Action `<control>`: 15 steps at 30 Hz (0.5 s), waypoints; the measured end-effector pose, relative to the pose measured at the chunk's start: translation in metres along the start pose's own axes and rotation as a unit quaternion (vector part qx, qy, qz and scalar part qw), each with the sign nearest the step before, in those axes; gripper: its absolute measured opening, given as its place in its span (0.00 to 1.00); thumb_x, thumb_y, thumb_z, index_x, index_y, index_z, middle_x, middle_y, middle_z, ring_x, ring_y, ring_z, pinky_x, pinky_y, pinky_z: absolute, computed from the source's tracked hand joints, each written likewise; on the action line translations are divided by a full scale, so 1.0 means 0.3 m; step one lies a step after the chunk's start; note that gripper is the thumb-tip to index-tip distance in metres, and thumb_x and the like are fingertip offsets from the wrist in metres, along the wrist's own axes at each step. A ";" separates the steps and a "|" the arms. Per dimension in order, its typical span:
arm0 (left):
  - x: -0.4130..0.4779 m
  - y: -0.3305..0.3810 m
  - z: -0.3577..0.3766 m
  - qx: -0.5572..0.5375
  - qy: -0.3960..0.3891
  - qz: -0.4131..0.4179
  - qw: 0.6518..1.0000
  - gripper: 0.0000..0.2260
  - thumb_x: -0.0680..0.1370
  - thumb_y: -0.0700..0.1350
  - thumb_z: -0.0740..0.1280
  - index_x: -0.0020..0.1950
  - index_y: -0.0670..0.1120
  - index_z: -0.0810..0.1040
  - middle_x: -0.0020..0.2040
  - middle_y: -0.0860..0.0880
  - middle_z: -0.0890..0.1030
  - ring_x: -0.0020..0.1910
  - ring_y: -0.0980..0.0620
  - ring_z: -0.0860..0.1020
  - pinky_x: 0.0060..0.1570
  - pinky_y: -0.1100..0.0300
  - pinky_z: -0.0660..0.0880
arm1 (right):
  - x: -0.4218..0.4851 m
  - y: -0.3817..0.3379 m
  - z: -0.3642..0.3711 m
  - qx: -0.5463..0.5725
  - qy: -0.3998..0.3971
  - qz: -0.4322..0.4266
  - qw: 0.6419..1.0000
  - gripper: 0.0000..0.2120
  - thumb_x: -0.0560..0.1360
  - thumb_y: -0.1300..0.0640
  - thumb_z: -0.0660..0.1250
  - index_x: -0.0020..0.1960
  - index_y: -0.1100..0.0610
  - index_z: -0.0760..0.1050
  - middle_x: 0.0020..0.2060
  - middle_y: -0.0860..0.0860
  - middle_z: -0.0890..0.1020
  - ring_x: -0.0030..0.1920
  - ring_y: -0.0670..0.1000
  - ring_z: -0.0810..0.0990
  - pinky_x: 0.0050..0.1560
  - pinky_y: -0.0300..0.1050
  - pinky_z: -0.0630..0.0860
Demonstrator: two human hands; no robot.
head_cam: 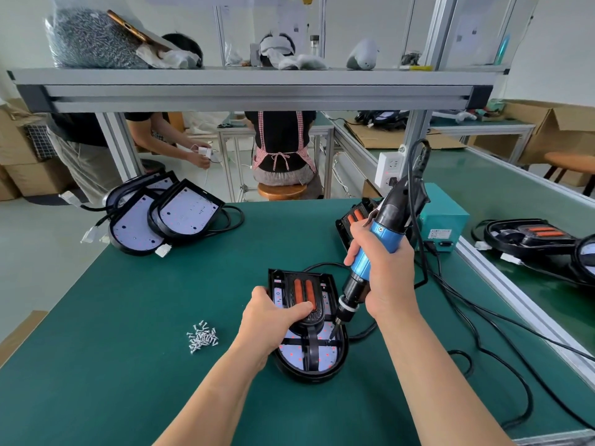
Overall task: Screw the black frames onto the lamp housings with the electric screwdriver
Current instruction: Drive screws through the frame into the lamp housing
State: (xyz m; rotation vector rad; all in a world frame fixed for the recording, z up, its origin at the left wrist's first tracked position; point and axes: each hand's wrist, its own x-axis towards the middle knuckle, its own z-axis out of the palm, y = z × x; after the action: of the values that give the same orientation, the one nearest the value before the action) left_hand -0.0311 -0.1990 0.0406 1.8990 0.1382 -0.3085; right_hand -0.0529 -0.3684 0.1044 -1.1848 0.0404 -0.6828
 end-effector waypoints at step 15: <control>-0.009 0.011 0.017 0.013 0.012 0.013 1.000 0.28 0.65 0.56 0.80 0.54 0.44 0.69 0.53 0.44 0.80 0.54 0.41 0.81 0.54 0.41 0.79 | -0.014 0.017 0.014 -0.033 -0.031 -0.005 0.999 0.10 0.69 0.60 0.70 0.34 0.48 0.74 0.23 0.54 0.73 0.25 0.50 0.71 0.35 0.37 0.75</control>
State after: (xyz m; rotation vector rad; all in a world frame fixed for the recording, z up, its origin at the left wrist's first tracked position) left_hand -0.0337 -0.2047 0.0426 1.9301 0.1252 -0.2713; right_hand -0.0522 -0.3617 0.1003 -1.2701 0.0056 -0.6564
